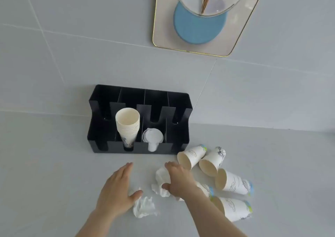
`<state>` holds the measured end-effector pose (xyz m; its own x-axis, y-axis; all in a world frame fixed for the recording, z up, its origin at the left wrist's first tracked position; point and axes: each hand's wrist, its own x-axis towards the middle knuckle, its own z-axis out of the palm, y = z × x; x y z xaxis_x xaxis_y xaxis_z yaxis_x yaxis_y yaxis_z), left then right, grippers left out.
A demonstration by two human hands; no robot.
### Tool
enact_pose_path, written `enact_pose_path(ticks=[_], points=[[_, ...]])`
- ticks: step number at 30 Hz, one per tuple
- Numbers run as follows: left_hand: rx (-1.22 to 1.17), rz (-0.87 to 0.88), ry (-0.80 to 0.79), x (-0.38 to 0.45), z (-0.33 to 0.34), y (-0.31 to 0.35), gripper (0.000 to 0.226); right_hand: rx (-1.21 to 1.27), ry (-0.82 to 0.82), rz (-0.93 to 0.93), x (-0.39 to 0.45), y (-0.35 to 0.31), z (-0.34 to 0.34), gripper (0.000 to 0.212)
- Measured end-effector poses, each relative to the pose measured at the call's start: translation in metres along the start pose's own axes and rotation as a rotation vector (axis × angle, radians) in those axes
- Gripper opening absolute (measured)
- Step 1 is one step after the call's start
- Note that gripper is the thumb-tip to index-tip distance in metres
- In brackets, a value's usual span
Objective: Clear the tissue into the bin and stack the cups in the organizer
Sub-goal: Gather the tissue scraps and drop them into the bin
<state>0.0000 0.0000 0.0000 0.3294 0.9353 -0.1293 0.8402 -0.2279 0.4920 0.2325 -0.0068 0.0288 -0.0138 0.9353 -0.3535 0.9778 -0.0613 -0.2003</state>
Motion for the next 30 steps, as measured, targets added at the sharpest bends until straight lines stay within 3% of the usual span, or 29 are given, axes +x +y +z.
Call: enact_pose_path(ticks=[8, 14, 20, 24, 30], points=[[-0.007, 0.098, -0.173, -0.018, 0.042, -0.013, 0.101, -0.128, -0.047, 0.0, 0.008, -0.018, 0.042, 0.077], [0.02, 0.085, -0.19, -0.023, 0.056, -0.017, 0.058, -0.066, -0.033, 0.013, 0.005, -0.025, 0.065, 0.044], [-0.002, -0.062, -0.178, -0.018, 0.052, -0.014, 0.019, 0.128, 0.065, 0.124, -0.003, -0.028, 0.074, 0.037], [-0.069, -0.229, -0.1, -0.011, 0.05, -0.013, 0.024, 0.283, 0.174, 0.219, -0.004, -0.031, 0.066, 0.033], [-0.33, -0.383, -0.044, -0.002, 0.051, 0.003, 0.035, 0.442, 0.145, 0.215, -0.011, -0.044, 0.08, 0.028]])
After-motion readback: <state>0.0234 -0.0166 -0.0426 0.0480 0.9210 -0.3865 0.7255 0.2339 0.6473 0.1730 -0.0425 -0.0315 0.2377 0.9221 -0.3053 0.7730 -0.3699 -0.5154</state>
